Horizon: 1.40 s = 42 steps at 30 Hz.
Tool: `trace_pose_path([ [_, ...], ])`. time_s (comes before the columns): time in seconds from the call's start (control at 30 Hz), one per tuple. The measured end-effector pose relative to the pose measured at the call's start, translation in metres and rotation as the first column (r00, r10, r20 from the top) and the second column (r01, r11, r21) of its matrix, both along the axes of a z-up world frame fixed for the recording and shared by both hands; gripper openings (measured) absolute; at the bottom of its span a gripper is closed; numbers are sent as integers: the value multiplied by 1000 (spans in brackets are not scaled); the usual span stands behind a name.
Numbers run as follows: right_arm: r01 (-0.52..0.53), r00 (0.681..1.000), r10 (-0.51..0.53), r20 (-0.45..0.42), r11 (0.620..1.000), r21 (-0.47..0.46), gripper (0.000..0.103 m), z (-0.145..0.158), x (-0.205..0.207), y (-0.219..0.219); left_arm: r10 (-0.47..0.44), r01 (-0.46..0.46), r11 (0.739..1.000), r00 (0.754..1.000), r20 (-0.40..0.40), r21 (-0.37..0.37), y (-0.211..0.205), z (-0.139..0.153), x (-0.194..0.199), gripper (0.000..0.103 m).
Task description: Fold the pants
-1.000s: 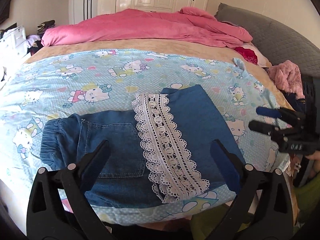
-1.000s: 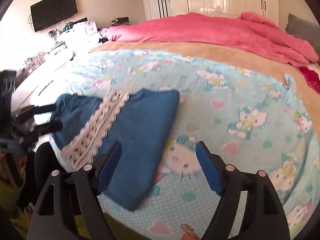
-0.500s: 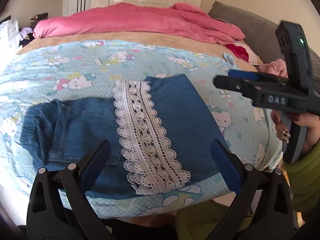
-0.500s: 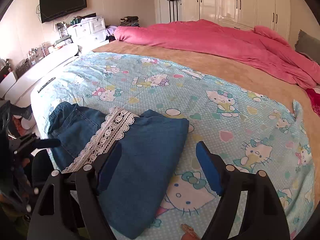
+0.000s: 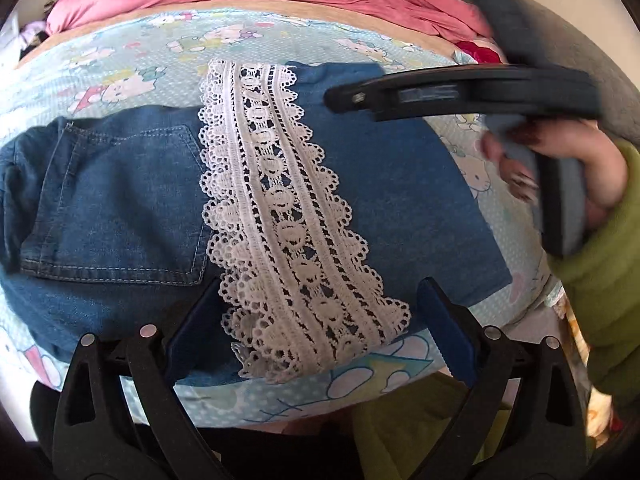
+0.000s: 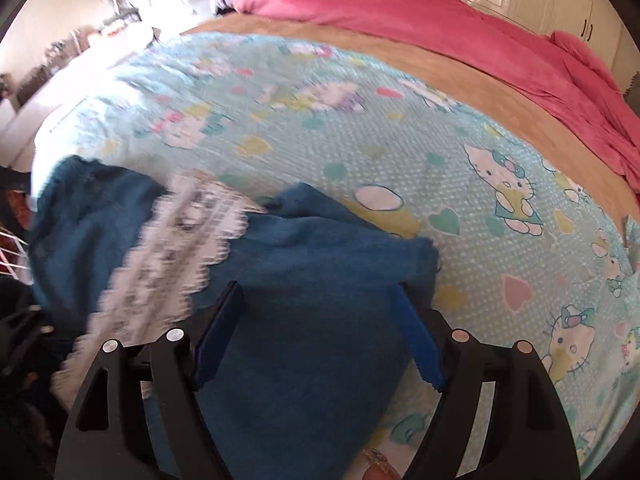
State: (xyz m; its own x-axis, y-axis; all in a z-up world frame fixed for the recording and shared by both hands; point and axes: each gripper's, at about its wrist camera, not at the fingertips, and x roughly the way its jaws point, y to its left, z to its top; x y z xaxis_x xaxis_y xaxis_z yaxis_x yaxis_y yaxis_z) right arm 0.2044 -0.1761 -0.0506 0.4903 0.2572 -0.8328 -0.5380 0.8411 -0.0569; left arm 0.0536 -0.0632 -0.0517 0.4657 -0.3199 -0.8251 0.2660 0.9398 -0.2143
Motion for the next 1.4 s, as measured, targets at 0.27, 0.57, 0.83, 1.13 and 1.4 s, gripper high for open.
trace_pose_path([
  [0.27, 146, 989, -145, -21, 987, 62, 89, -19, 42, -18, -8, 8, 1000, 1000, -3, -6, 0, -1, -2, 90],
  [0.57, 160, 980, -179, 83, 967, 197, 92, 38, 5, -53, 26, -25, 999, 999, 31, -26, 15, 23, -5, 93],
  [0.83, 147, 977, -183, 114, 952, 268, 97, 66, -22, -65, 65, -67, 998, 992, 109, 19, 22, 54, -16, 93],
  [1.13, 86, 976, -140, 167, 951, 296, 97, 98, -40, -58, 120, -130, 990, 978, 173, 47, 36, 81, -26, 93],
  [1.4, 13, 977, -72, 200, 959, 284, 98, 117, -52, -33, 176, -187, 981, 967, 184, 42, 56, 88, -36, 93],
])
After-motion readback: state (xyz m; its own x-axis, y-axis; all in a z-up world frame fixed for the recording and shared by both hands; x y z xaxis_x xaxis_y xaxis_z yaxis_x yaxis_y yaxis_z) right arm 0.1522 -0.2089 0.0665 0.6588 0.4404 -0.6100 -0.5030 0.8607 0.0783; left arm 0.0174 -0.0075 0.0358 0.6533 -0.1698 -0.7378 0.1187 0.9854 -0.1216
